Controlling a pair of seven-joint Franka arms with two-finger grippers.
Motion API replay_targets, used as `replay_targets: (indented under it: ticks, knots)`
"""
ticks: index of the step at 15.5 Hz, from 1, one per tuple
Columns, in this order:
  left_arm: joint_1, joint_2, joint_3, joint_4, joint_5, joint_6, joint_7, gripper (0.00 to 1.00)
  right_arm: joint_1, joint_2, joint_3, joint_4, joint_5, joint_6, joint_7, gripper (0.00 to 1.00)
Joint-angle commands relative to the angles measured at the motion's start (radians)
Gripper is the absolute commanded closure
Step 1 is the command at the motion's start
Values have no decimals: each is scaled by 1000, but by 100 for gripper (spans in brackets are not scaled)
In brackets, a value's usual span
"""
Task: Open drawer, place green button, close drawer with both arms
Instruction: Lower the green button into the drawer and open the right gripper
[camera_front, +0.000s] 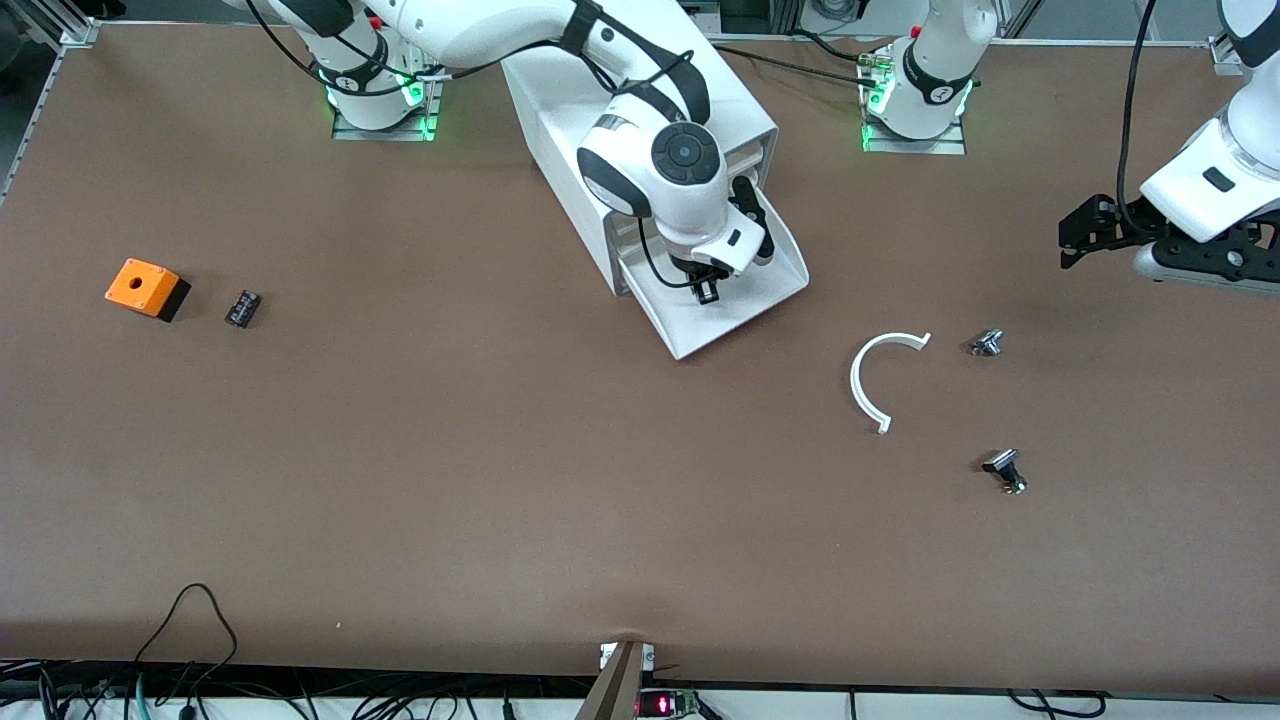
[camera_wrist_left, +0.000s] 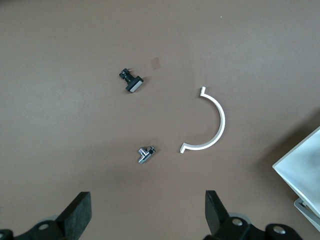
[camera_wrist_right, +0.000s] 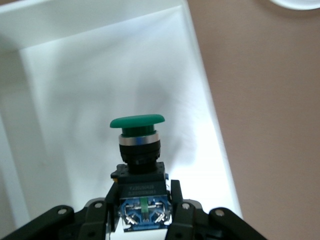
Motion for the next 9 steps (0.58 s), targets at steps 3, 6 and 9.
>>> replay_targets:
  ticks: [3,6,9]
  knots:
    - [-10,52,5,39,25,-16,-7,0,26,25,12,12,-62,5,106,81]
    - [-10,70,5,57,28,-16,-7,0,33,34,12,12,-73,28,132,76]
    - [-12,75,3,60,28,-16,-7,0,36,33,12,12,-80,28,195,1]
